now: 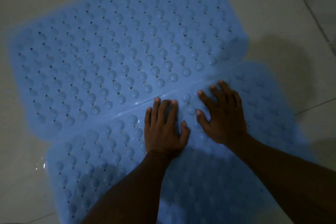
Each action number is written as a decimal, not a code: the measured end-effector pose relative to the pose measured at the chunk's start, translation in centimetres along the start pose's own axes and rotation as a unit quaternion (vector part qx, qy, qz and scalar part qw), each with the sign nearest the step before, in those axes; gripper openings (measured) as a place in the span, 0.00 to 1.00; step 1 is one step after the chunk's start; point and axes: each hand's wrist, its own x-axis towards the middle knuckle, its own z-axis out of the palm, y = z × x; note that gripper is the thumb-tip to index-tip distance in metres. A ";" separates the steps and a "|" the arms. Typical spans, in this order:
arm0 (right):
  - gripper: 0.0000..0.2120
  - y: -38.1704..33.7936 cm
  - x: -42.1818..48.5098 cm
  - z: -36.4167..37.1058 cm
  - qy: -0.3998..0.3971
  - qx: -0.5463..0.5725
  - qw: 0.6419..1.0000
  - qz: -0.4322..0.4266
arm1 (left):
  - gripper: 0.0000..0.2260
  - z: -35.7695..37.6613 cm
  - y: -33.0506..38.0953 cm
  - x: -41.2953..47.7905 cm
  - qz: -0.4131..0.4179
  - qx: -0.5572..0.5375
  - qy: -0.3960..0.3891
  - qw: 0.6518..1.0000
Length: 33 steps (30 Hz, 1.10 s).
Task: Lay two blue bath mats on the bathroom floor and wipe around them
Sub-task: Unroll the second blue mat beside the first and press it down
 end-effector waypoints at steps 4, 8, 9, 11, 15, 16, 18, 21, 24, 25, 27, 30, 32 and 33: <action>0.23 0.1 -0.1 0.1 0.017 -0.002 1.000 -0.007 | 0.29 0.1 -0.1 -0.1 -0.003 0.003 -0.011 1.000; 0.25 0.1 -0.3 0.1 0.022 0.007 1.000 -0.007 | 0.30 0.1 0.1 -0.1 0.005 0.011 -0.018 1.000; 0.25 0.0 -0.4 0.0 0.023 0.004 1.000 -0.005 | 0.30 0.2 0.1 -0.2 0.006 0.015 -0.020 1.000; 0.25 0.1 -0.5 0.0 0.017 0.000 1.000 -0.002 | 0.31 0.3 -0.1 -0.3 0.010 0.020 -0.026 0.999; 0.26 -0.3 -0.8 0.1 -0.003 -0.016 1.000 0.002 | 0.30 0.1 -0.3 -0.4 0.019 0.019 -0.030 0.999; 0.27 -0.7 -1.4 0.2 -0.010 -0.028 0.999 0.026 | 0.30 0.1 -0.3 -0.4 0.021 0.020 -0.031 0.999; 0.28 -1.8 -3.9 0.0 -0.015 -0.051 0.994 0.096 | 0.30 0.0 -0.2 -0.6 0.025 0.014 -0.035 0.999; 0.30 -3.1 -10.1 -1.1 -0.018 -0.072 0.980 0.187 | 0.29 -0.3 -0.2 -2.3 0.102 -0.010 -0.054 0.993; 0.31 -3.9 -14.5 -2.2 -0.030 -0.083 0.960 0.266 | 0.30 -0.6 0.3 -5.5 0.241 -0.018 -0.106 0.964; 0.31 -4.1 -14.9 -2.3 -0.031 -0.086 0.951 0.295 | 0.30 -0.5 0.5 -6.1 0.271 -0.015 -0.118 0.955; 0.32 -4.1 -15.0 -2.4 -0.026 -0.089 0.928 0.360 | 0.30 0.0 0.7 -6.4 0.307 -0.007 -0.121 0.944; 0.32 -4.1 -15.4 -2.1 0.007 -0.087 0.908 0.409 | 0.31 0.6 0.4 -6.3 0.326 -0.020 -0.096 0.940; 0.30 -4.3 -15.8 -2.0 0.050 -0.085 0.907 0.409 | 0.33 0.7 0.2 -6.4 0.323 -0.053 -0.079 0.942; 0.29 -4.4 -15.8 -2.0 0.063 -0.084 0.903 0.416 | 0.33 0.8 0.3 -6.3 0.316 -0.063 -0.074 0.944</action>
